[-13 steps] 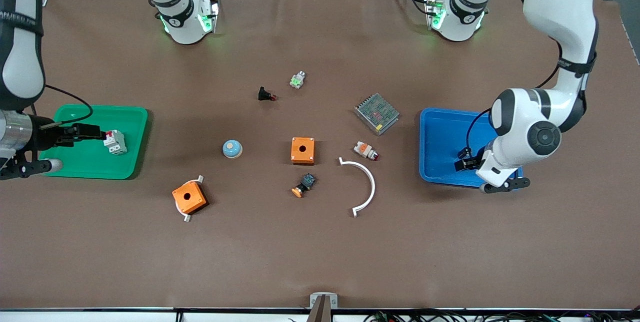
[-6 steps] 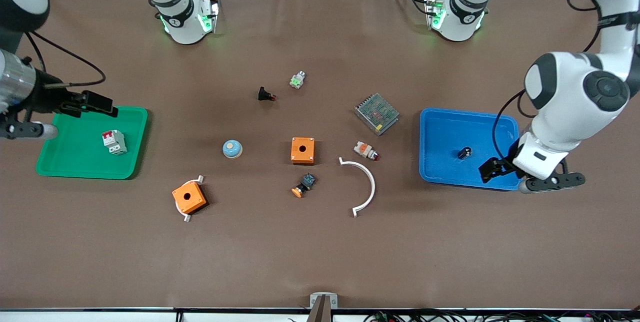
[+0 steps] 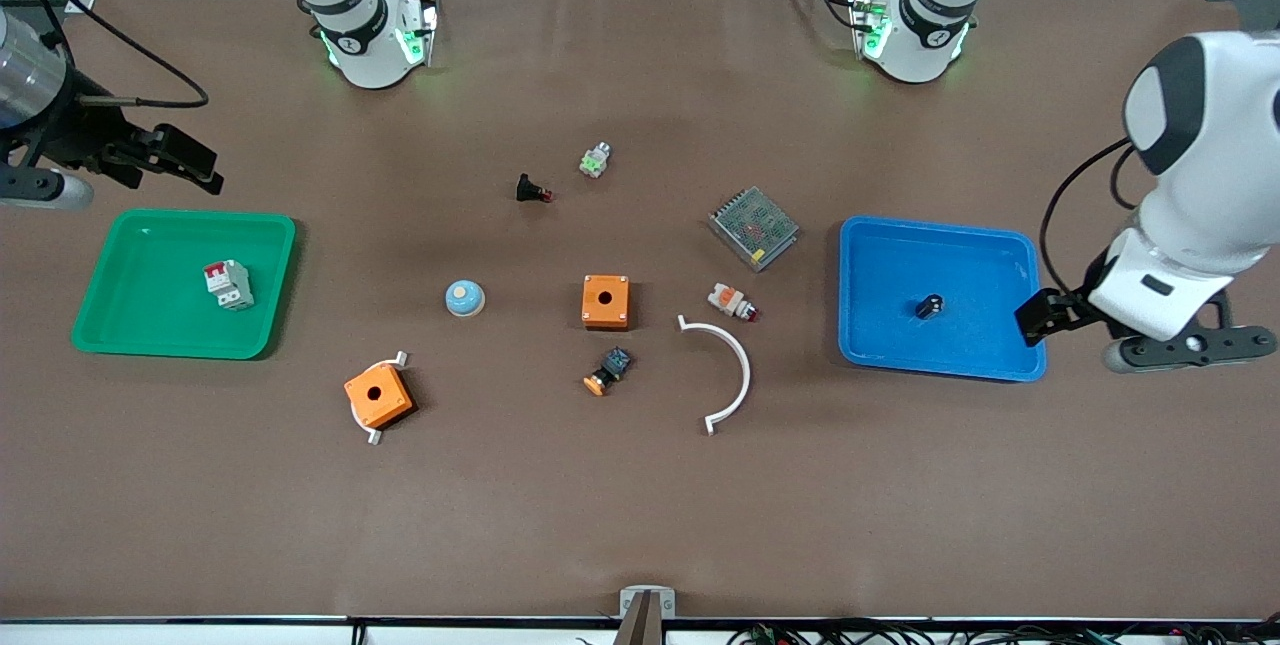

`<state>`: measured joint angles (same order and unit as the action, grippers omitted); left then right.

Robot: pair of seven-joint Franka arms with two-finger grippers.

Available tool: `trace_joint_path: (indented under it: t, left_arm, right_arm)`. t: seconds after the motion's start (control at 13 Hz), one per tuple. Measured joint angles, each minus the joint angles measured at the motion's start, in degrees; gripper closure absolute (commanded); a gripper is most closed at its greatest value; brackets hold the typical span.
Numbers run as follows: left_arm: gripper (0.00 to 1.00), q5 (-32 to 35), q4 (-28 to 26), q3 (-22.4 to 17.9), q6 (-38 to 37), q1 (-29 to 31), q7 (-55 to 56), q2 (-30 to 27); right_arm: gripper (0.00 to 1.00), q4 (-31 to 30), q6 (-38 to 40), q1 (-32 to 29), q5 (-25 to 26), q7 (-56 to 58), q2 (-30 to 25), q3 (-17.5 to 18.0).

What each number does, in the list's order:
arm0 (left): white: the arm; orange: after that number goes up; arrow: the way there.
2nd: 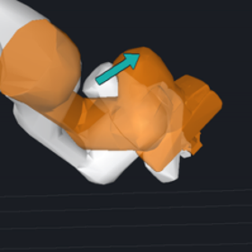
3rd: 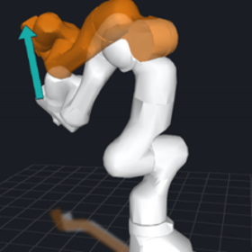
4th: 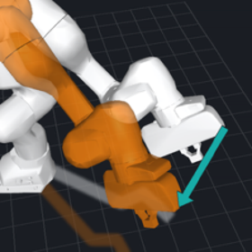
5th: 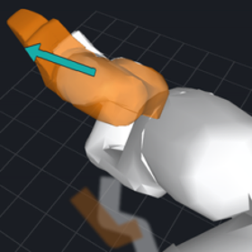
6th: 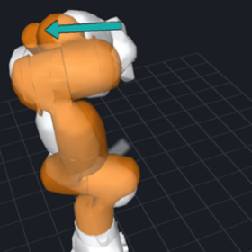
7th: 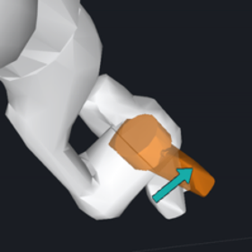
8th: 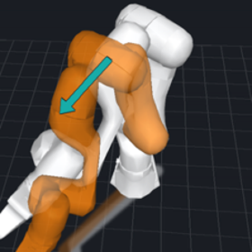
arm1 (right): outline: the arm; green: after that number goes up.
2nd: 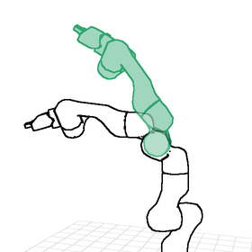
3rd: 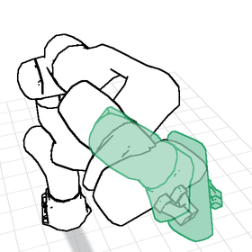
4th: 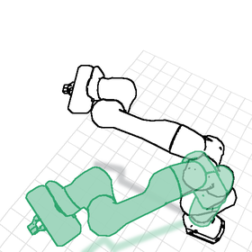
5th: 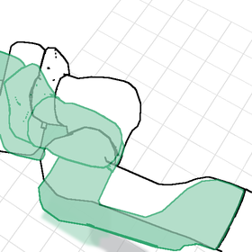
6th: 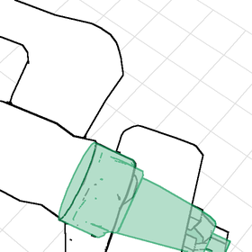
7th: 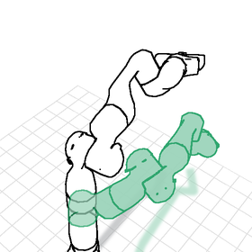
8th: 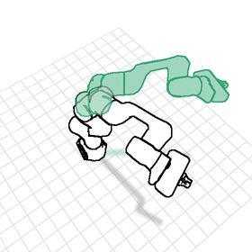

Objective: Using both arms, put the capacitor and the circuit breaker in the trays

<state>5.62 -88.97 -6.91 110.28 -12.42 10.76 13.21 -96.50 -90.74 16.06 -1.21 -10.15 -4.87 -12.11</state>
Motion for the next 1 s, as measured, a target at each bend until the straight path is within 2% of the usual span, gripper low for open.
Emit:
trace_joint_path:
  t: [0.23, 0.46, 1.0]
  left_arm:
    - [0.0, 0.68, 3.23, -0.17, -3.95, 1.73, -1.04, -2.73]
    - [0.0, 0.53, 3.47, -0.18, -6.31, 3.79, -6.91, -5.68]
    - [0.0, -6.05, 4.36, -0.13, -12.32, 5.94, -12.32, -8.09]
  right_arm:
    - [0.0, -0.44, -0.29, 0.11, 0.37, -0.02, -0.57, -0.02]
    - [0.0, -0.5, -0.25, 0.1, 0.98, 2.15, -1.29, -0.44]
    - [0.0, -0.68, -0.12, 0.09, 2.43, 4.26, -1.63, -0.64]
